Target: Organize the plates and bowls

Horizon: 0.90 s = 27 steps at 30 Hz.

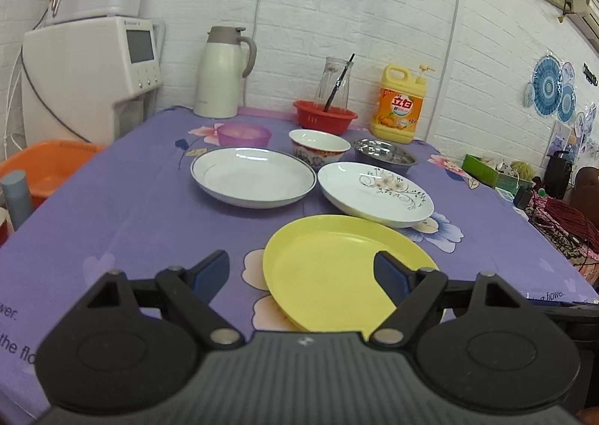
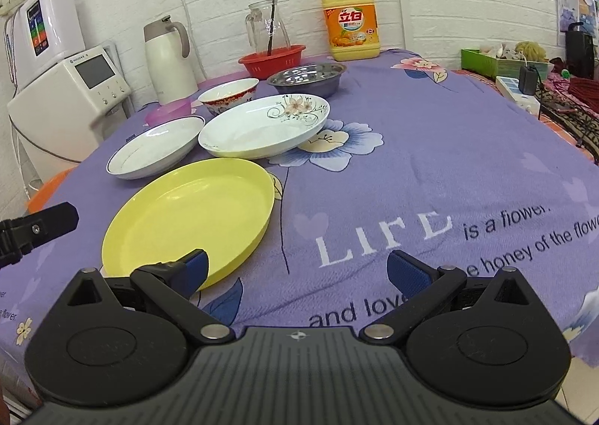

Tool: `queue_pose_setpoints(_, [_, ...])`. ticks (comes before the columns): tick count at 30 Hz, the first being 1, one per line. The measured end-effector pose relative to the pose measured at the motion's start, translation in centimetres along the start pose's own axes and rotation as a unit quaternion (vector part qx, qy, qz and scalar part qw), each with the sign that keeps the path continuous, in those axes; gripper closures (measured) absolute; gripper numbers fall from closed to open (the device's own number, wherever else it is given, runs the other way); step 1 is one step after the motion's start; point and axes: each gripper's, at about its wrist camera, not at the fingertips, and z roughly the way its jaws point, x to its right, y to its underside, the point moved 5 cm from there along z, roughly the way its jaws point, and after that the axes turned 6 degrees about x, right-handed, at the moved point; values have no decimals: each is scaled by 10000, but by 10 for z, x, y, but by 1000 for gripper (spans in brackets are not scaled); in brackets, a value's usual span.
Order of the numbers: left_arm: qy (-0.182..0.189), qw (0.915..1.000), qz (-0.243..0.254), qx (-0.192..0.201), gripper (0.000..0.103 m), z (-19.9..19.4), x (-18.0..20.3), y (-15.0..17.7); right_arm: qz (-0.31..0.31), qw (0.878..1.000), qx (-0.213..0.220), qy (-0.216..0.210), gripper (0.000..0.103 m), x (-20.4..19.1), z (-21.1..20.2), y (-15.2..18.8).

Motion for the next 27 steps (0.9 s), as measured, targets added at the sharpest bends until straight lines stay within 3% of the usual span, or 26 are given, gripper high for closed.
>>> queue_pose_setpoints(10, [333,9950,-165,-932,22,65,-25,4,-782,9956,-498,-123,0,-13,62,-13])
queue_pose_setpoints(20, [391,9902,126,-1333,26,93,-20,6,-1253,9888,-551,-589,0,-21,80,-15])
queue_pose_setpoints(26, [324,9892,365,-1383,27,102,-17,9,-1305,9869,-618,-724,0,-28,80,-18])
queue_pose_setpoints(27, [312,9895,399,-1353,32,103,-16,9,-1360,9861,-591,-744,0,-31,80,-17])
